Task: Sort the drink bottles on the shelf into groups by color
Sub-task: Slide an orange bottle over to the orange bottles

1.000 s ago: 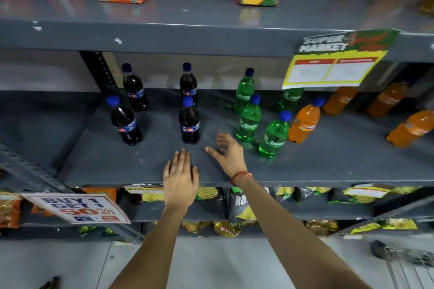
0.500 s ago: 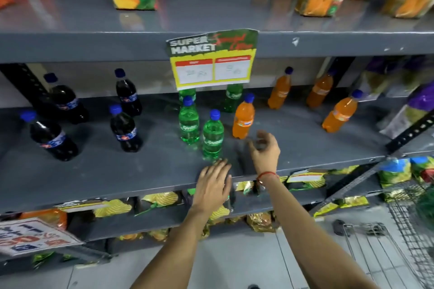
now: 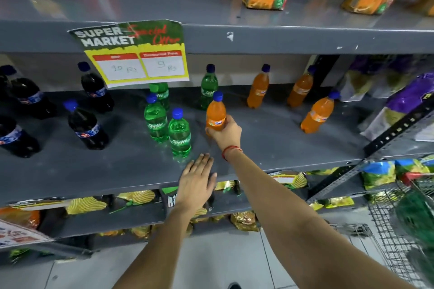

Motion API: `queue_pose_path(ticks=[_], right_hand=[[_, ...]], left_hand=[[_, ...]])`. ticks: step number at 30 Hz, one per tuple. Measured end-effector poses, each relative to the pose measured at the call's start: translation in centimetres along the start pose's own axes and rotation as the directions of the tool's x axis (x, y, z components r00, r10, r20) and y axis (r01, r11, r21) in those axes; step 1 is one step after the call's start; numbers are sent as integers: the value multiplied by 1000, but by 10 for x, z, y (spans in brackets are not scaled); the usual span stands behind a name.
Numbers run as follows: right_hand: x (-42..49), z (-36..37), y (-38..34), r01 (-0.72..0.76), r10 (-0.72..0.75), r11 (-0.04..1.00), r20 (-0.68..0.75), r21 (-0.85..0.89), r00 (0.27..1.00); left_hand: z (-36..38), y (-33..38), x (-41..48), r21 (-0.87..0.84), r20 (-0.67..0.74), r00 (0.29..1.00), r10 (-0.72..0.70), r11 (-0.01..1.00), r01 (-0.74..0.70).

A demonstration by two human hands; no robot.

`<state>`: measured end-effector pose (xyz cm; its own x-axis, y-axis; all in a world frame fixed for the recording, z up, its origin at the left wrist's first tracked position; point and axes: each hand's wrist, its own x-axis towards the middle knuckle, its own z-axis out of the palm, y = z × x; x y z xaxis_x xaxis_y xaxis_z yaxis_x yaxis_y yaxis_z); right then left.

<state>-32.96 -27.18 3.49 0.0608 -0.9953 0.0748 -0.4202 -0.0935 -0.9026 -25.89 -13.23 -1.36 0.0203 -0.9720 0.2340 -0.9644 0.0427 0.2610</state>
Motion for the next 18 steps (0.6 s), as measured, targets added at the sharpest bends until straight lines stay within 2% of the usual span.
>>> queue_pose_path(ticks=[8, 14, 18], right_hand=[[8, -57, 24, 10, -10, 1000, -87, 0, 996], [27, -111, 42, -76, 71, 997, -206, -16, 976], [34, -121, 51, -127, 116, 991, -190, -47, 975]], left_hand=[[-3, 3, -3, 10, 16, 1000, -3, 1000, 2], [-4, 7, -4, 24, 28, 999, -35, 999, 34], [-3, 10, -4, 26, 41, 998, -40, 999, 39]])
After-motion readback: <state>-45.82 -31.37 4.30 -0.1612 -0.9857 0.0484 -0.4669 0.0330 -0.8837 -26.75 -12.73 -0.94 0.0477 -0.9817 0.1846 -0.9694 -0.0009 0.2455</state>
